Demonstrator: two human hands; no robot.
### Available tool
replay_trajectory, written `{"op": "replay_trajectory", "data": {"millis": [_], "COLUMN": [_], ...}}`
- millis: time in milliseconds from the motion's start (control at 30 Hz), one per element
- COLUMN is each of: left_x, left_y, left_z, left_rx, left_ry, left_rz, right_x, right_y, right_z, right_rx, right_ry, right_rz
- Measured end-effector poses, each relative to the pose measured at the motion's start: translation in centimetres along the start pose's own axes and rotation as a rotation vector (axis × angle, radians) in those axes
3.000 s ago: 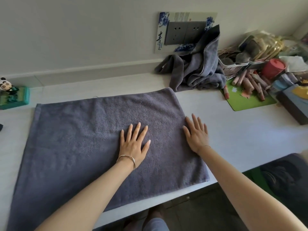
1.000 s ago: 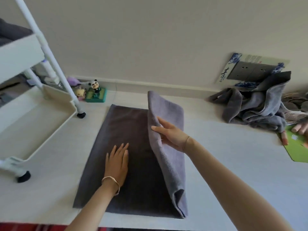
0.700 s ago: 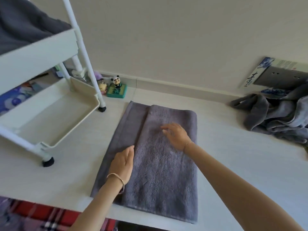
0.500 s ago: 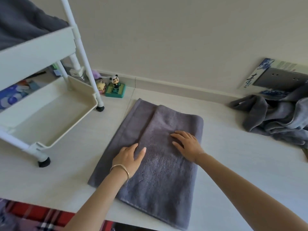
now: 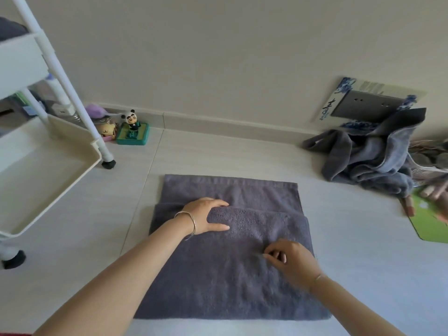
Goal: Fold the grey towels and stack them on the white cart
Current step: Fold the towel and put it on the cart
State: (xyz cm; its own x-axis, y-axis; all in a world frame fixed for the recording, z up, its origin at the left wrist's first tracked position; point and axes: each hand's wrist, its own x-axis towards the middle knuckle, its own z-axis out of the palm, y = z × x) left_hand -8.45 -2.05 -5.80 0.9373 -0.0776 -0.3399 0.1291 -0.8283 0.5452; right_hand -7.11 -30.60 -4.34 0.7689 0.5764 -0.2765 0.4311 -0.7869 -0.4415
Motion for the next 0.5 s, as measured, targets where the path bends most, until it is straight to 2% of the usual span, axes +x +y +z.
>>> {"op": "replay_trajectory", "data": {"millis": [100, 167, 267, 333, 400, 433, 500], "left_x": [0.7, 0.9, 0.9, 0.6, 0.3, 0.0, -0.4], "left_y": [0.4, 0.6, 0.4, -0.4, -1.4, -1.7, -1.7], "left_z": [0.0, -0.4, -1.4, -2.5, -3.8, -4.5, -6.6], "left_rx": [0.024, 0.036, 0.061, 0.114, 0.178, 0.211, 0.194], "left_ry": [-0.028, -0.038, -0.001, 0.004, -0.062, -0.137, -0.328], "left_rz": [0.023, 0.022, 0.028, 0.019, -0.068, -0.123, -0.193], "right_x": [0.8, 1.9, 4.1, 5.3, 6.0, 6.2, 6.3], "right_y": [1.0, 2.2, 4.1, 5.0, 5.9, 6.4, 6.8], "right_z": [-0.8, -1.4, -2.6, -3.4, -4.3, -5.0, -7.2], "right_rx": [0.153, 0.213, 0.078, 0.015, -0.07, -0.072, 0.095], "right_ry": [-0.03, 0.108, 0.248, 0.19, 0.082, 0.007, -0.185], "right_rz": [0.008, -0.02, -0.024, 0.059, 0.11, 0.113, 0.082]}}
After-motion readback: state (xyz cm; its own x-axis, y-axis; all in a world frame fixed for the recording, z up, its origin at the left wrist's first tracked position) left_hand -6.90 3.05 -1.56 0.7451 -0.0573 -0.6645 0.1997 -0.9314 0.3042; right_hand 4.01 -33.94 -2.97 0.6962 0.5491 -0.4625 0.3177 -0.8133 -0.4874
